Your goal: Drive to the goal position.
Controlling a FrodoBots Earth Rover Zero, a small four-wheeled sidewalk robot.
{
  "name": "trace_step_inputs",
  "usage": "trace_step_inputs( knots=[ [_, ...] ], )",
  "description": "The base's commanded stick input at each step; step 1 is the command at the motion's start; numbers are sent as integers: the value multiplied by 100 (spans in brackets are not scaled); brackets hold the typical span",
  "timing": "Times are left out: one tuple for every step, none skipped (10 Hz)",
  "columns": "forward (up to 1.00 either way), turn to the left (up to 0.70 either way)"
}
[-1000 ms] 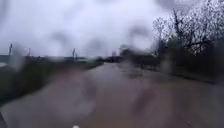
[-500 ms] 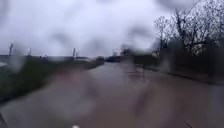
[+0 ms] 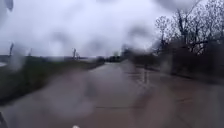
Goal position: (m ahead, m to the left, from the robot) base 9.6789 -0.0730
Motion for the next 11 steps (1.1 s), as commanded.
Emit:
trace_step_inputs(
  knots=[
    [10,0],
    [53,0],
    [70,0],
    [70,0],
    [70,0],
    [70,0],
    [70,0],
    [70,0],
    [70,0],
    [70,0],
    [70,0]
  ],
)
